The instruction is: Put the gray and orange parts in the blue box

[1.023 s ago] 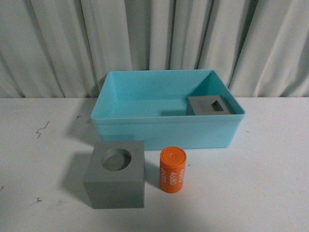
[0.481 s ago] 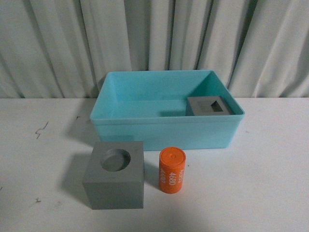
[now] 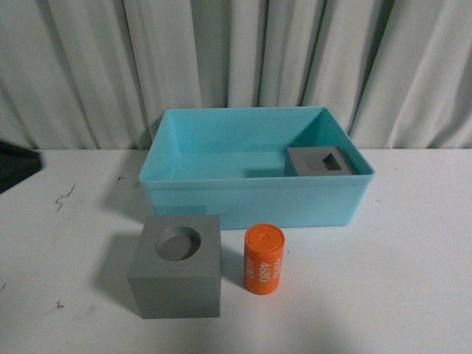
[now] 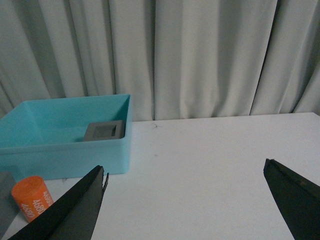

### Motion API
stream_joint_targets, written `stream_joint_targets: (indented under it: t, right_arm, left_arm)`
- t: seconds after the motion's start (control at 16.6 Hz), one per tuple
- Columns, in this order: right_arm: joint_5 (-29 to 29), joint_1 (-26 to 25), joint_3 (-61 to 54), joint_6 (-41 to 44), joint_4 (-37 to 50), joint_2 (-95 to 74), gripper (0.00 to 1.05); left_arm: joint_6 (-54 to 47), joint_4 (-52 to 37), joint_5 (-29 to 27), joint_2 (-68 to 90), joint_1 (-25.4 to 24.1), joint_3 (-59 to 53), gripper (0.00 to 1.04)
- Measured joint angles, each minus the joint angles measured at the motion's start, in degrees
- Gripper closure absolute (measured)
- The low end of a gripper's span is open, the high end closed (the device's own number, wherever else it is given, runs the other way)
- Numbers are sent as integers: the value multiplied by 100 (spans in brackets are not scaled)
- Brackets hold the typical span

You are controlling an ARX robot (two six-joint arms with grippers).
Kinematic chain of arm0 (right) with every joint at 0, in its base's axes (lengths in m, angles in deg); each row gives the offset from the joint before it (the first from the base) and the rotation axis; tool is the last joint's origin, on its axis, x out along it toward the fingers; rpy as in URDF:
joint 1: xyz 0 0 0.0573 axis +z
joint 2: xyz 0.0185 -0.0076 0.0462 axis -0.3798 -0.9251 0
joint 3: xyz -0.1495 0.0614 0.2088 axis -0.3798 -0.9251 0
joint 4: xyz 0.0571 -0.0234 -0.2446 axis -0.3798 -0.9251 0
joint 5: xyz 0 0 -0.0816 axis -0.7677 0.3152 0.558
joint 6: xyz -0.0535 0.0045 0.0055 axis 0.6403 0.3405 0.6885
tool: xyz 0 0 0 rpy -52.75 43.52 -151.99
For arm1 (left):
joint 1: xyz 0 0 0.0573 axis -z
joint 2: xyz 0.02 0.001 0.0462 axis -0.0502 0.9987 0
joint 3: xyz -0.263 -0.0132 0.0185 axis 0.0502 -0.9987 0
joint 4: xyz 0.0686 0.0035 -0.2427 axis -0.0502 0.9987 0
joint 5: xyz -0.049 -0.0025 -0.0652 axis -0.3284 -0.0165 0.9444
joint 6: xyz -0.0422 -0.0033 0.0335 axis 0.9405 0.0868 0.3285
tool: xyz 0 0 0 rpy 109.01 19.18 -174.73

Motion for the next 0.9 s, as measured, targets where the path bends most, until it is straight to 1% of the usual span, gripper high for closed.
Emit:
stream_joint_targets:
  t: [0.12,0.18,0.36,0.48,0.9]
  right_arm:
    - [0,0,0,0,-2,0,6]
    - [2,0,0,0,0,0,6]
    - [0,0,0,0,0,0,6]
    - [0,0,0,0,0,0,6]
    - [2,0,0,0,0,0,6]
  left_arm:
    - [219,-787,-249,1580,595,396,7]
    - [229,-1040,-271,2181,741,546,7]
    - [186,-1513,-267,3373,699,938,7]
    - [28,-1703,-264,3862,632,1058,7]
    - [-393,-1978,-197,4671,455,1235,7]
